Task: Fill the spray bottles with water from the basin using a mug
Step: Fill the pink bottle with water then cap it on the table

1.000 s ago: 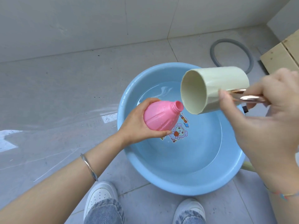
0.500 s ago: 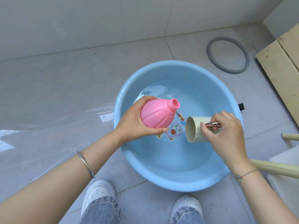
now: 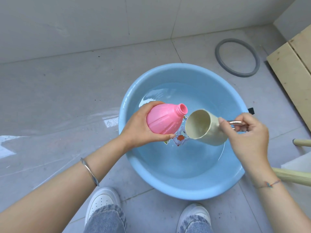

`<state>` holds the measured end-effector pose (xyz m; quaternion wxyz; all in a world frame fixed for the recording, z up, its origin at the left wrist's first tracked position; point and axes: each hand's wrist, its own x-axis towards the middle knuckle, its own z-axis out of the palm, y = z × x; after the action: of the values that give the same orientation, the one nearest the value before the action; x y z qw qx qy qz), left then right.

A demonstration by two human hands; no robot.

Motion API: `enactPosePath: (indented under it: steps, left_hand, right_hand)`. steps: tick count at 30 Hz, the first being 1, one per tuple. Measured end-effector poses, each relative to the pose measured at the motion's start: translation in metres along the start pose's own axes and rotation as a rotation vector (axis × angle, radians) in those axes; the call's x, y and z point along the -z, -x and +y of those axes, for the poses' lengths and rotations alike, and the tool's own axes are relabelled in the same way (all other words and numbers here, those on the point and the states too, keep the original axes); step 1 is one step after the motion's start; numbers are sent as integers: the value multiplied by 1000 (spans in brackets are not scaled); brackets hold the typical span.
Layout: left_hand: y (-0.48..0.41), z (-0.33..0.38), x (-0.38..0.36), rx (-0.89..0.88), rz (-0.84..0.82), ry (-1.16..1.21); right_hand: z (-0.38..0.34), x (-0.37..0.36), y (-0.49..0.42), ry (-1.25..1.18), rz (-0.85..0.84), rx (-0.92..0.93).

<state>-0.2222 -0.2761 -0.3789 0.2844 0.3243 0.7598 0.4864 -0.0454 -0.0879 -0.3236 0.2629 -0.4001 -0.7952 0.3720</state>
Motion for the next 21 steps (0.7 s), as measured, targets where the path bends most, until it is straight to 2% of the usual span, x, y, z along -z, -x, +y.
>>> enactPosePath:
  steps: [3,5,10,17,21]
  left_hand:
    - [0,1,0,-4,-3,2]
    - [0,2,0,-3,-6,6]
    - [0,1,1,-7,0,10]
    - [0,2,0,-6,3,13]
    - [0,2,1,-11,11,15]
  right_hand:
    - [-20,11,-5,-182,66,-44]
    - [-37,16,-6,-220,75,-10]
    - [-65,19,-6,-128,123,149]
    - [-86,21,-7,-85,126,171]
    - [-91,17,-6,-5,88,342]
